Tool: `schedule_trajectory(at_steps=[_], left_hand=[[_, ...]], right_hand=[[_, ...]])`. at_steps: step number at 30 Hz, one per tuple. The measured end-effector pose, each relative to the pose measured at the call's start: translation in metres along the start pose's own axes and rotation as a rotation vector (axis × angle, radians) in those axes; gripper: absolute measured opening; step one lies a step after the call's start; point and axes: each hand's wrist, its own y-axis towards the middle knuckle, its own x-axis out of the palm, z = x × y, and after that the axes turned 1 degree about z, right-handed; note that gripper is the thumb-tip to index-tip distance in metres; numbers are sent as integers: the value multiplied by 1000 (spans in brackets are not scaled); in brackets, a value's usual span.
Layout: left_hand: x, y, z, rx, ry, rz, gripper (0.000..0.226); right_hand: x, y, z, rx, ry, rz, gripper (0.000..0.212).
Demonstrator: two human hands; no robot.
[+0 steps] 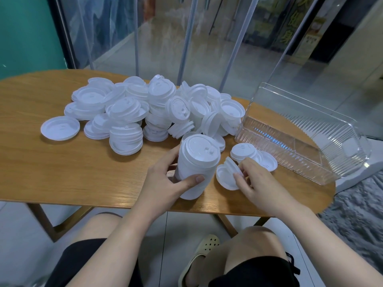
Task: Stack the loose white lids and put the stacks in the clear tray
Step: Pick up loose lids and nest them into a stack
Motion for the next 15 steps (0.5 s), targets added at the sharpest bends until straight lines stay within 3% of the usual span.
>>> schedule_trajectory(at_steps=[7,12,15], left_hand=[[0,0,1,4,-3,2,77],[1,0,1,2,-11,2,76],[1,0,3,-5,-17,3,75]], right_hand=[[2,-1,2,40,119,71,29],[0,0,-3,116,340,140,8],[2,0,-1,167,409,147,28]])
